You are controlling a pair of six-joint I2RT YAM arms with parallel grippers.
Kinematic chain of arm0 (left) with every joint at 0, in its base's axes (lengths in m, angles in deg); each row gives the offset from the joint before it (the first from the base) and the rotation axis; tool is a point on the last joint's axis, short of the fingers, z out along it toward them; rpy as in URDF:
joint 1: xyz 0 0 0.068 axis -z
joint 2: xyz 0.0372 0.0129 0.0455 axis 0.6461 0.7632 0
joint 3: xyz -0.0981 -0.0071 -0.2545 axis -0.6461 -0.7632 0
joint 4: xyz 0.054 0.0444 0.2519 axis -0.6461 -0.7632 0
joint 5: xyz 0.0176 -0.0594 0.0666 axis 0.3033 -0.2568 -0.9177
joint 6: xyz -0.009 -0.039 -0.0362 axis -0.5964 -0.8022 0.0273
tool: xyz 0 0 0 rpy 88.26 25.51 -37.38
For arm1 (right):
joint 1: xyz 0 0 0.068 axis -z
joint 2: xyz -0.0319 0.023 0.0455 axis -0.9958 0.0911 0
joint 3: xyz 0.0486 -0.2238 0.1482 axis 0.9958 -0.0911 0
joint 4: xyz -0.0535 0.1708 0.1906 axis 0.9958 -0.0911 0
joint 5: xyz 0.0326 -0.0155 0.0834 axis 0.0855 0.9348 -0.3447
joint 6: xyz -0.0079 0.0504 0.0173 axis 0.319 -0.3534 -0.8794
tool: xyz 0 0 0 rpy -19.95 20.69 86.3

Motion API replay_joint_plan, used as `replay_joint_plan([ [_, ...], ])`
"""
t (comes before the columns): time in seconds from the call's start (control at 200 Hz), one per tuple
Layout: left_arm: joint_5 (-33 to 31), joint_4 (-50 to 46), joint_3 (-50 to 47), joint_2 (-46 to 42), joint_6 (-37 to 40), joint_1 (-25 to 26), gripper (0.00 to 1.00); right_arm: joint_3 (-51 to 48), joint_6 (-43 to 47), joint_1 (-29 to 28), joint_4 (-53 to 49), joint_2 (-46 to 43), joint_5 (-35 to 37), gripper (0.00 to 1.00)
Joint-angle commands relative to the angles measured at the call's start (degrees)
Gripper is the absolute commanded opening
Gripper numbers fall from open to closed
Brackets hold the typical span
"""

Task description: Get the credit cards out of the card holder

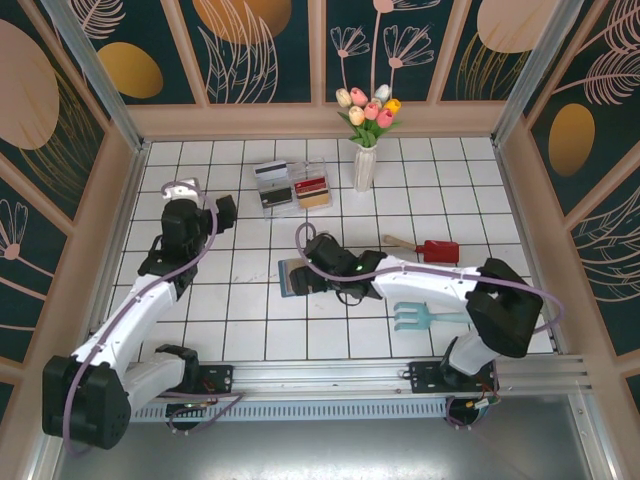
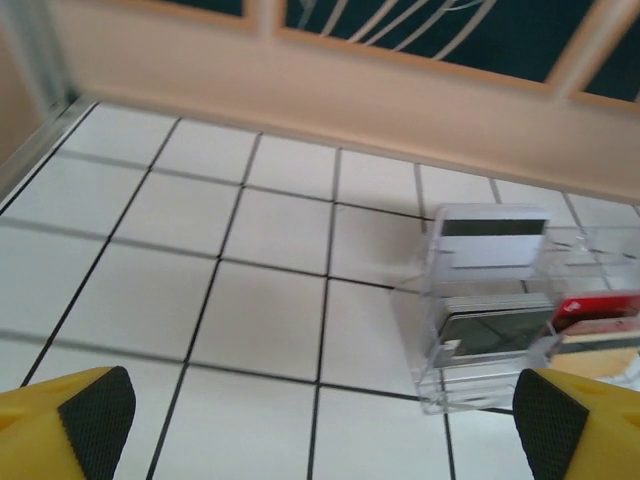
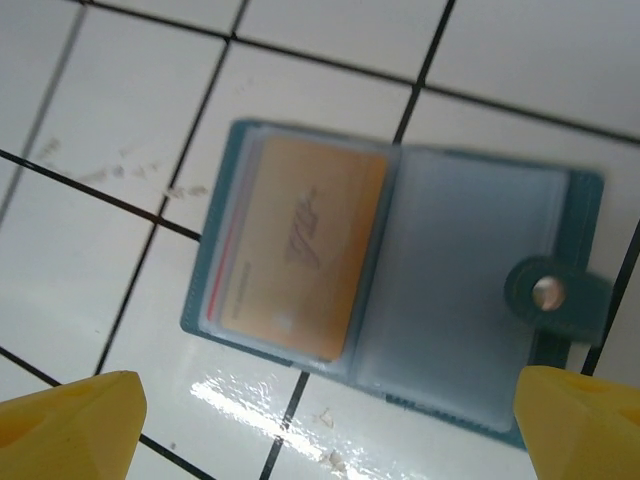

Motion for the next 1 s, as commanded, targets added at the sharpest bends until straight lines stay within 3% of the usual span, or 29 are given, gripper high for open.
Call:
replay_joint_plan([
  [0.0,-3.8,-8.1,-0.8,-2.5,-14.7,-0.3,0.99,3.8,-8.2,-2.1,-4.5,3.0,2.3,0.95],
  [0.135,1.4,-8.3,-6.1,-7.2,-23.4,-0.3,0.98,6.3,-14.3,-4.4,-6.5,6.3,1.7,0.95],
  [0.29,8.6,-5.3,-12.7,-12.0,-27.1,-0.3,0.99,10.7,-17.3,-4.6,-9.3,9.9,2.6,0.93],
  [0.42,12.9,-5.4,-15.7,-14.0,-27.3,-0.2,0.99,17.0,-16.5,-4.3,-13.5,14.3,4.2,0.91],
  [0.616,18.5,-1.4,-20.0,-14.2,-25.4,-0.2,0.98,23.1,-10.9,-2.3,-17.7,20.2,4.4,0.81],
  [0.991,21.8,2.6,-19.3,-10.0,-21.4,-0.3,0.98,25.9,-3.8,0.3,-18.5,24.9,1.6,0.85],
])
